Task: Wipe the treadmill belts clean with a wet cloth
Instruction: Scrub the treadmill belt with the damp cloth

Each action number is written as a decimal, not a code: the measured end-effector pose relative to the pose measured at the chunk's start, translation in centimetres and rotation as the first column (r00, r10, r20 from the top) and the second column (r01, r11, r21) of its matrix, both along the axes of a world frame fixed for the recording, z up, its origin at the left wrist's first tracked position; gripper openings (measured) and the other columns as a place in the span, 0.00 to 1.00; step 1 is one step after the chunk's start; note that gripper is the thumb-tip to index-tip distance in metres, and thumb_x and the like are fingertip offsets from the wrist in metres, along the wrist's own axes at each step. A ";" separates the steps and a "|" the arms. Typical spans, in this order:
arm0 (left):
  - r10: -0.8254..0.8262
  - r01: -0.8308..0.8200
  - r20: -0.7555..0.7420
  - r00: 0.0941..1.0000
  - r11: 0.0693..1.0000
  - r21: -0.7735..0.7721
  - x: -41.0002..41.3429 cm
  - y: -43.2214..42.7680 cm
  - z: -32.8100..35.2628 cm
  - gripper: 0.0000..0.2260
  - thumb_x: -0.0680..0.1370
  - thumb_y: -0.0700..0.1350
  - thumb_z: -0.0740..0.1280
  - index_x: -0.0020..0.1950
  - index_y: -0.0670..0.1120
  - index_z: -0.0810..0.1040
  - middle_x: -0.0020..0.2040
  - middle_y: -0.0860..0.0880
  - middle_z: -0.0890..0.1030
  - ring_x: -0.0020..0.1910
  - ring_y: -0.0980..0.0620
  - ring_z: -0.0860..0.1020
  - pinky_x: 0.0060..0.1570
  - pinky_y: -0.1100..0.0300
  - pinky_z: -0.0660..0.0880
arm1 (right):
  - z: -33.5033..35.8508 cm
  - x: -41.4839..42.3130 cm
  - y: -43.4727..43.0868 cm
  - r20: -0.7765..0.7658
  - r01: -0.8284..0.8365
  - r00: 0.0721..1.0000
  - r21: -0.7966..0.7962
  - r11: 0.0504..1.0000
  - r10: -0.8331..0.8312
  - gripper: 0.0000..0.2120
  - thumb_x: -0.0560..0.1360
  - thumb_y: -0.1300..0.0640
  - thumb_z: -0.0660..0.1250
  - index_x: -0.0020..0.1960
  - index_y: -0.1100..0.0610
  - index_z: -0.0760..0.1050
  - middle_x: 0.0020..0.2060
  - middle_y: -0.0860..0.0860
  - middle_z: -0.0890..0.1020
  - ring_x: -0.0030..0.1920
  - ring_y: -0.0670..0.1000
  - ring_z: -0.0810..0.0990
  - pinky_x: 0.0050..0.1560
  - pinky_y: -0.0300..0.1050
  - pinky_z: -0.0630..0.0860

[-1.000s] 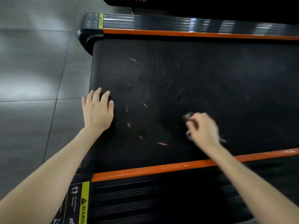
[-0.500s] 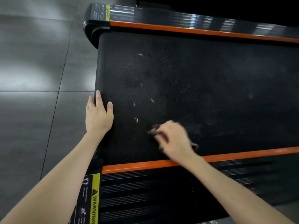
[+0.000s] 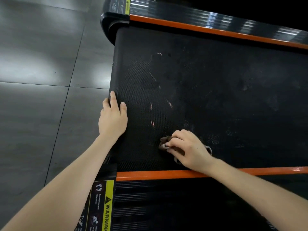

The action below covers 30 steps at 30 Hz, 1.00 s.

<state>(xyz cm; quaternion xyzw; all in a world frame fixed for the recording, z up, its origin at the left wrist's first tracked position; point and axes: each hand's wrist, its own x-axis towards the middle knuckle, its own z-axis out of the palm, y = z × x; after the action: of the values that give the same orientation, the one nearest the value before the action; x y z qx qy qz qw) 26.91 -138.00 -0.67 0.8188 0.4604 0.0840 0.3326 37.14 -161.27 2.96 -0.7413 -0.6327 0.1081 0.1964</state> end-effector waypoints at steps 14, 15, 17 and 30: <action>0.005 -0.005 -0.008 1.000 1.000 0.027 0.1 -0.1 -0.1 0.25 0.83 0.53 0.49 0.78 0.47 0.49 0.75 0.41 0.58 0.65 0.36 0.66 0.58 0.44 0.67 | 0.0 4.5 -5.3 -0.090 0.048 0.995 -0.044 0.998 -0.051 0.10 0.76 0.49 0.66 0.44 0.54 0.81 0.43 0.47 0.78 0.42 0.47 0.73 0.43 0.52 0.71; 0.010 -0.009 -0.012 1.000 0.999 0.035 0.1 -0.2 -0.1 0.25 0.83 0.53 0.49 0.78 0.47 0.50 0.74 0.41 0.58 0.65 0.36 0.67 0.57 0.44 0.67 | -0.1 4.1 -4.5 -0.090 0.057 0.994 -0.020 0.998 -0.059 0.10 0.75 0.49 0.66 0.44 0.54 0.81 0.42 0.48 0.78 0.42 0.47 0.73 0.43 0.51 0.71; 0.018 -0.017 -0.018 1.000 0.999 0.042 0.2 -0.2 0.0 0.24 0.83 0.52 0.49 0.78 0.47 0.50 0.74 0.41 0.59 0.64 0.36 0.67 0.57 0.44 0.67 | -0.5 2.7 -2.0 -0.082 0.054 0.995 0.022 0.998 -0.052 0.09 0.74 0.51 0.67 0.43 0.55 0.81 0.41 0.48 0.78 0.41 0.48 0.73 0.42 0.50 0.72; 0.023 -0.023 -0.020 1.000 1.000 0.011 0.1 -0.1 0.1 0.24 0.83 0.53 0.48 0.78 0.48 0.50 0.75 0.42 0.58 0.65 0.36 0.67 0.59 0.45 0.66 | -1.0 -0.2 1.1 -0.064 0.003 0.998 0.091 0.996 0.002 0.07 0.72 0.52 0.69 0.41 0.56 0.81 0.40 0.50 0.79 0.39 0.50 0.74 0.40 0.48 0.69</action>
<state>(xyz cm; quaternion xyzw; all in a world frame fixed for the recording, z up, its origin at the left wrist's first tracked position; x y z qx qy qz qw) 27.00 -138.08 -0.57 0.8161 0.4725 0.0822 0.3224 36.90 -160.12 1.98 -0.7278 -0.6302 0.1027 0.2503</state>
